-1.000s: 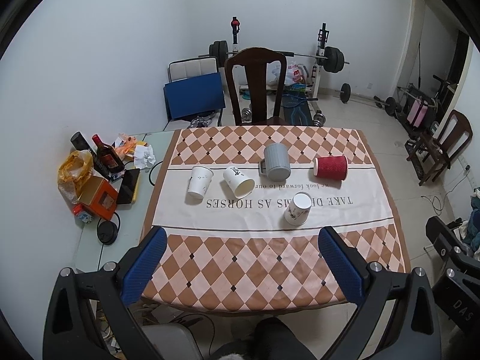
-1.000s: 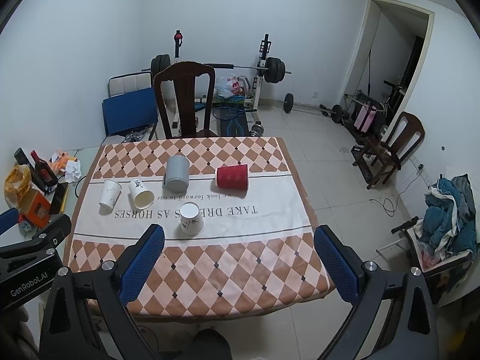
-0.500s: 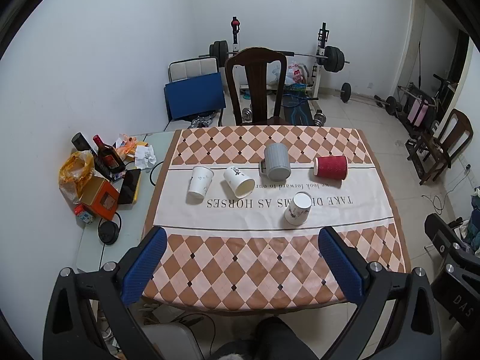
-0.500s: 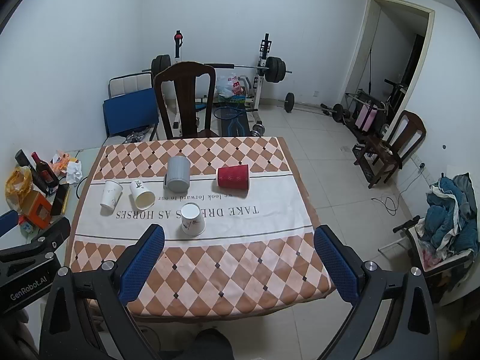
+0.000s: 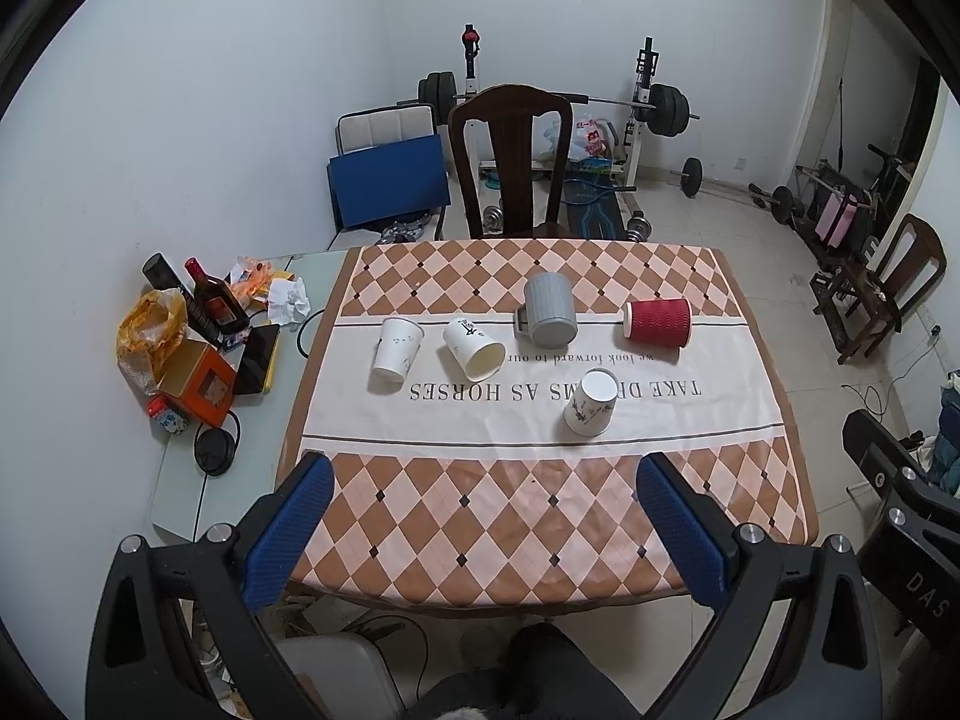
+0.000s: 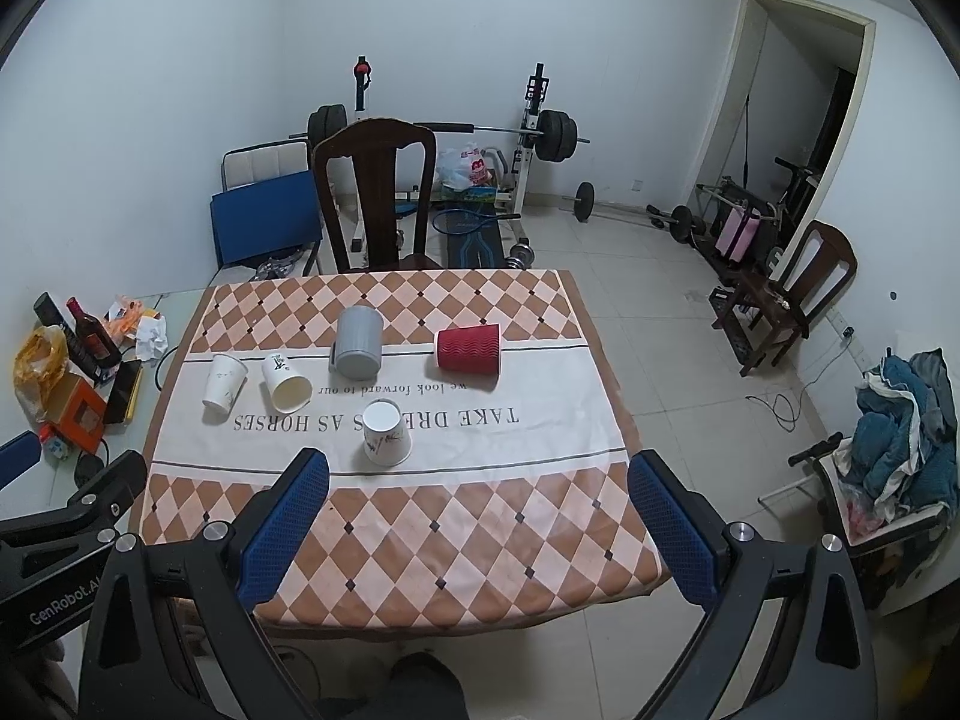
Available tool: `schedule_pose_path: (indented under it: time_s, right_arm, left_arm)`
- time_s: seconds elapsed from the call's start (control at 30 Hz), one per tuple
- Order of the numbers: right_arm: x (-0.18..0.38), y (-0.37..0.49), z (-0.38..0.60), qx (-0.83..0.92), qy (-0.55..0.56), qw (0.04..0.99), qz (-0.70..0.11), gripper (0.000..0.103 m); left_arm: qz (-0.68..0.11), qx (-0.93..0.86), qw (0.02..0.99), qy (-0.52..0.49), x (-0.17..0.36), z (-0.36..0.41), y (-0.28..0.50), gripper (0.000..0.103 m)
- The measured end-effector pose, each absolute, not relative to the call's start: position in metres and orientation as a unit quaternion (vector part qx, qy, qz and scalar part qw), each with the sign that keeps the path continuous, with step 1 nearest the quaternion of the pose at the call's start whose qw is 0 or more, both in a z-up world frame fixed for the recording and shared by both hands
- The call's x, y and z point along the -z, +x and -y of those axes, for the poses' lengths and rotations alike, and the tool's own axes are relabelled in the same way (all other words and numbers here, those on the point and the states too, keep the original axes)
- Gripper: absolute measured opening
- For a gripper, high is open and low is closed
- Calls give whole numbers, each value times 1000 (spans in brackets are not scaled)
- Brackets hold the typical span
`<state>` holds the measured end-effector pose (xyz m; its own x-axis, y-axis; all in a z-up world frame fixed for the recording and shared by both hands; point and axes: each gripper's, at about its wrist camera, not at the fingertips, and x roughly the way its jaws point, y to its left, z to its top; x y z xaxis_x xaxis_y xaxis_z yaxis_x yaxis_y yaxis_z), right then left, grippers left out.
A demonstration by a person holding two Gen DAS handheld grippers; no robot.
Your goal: Flip cup upside down
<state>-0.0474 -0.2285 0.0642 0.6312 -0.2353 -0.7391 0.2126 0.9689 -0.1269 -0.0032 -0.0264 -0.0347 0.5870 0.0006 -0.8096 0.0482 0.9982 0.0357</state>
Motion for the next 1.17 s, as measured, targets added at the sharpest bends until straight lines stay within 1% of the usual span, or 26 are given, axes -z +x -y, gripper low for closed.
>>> schedule_pose_path:
  time_s: [1.17]
  right_arm:
    - [-56,-49,227,112,-12,903,-414,101]
  left_arm:
    - [-455,17,890,28,36,25,-6,103]
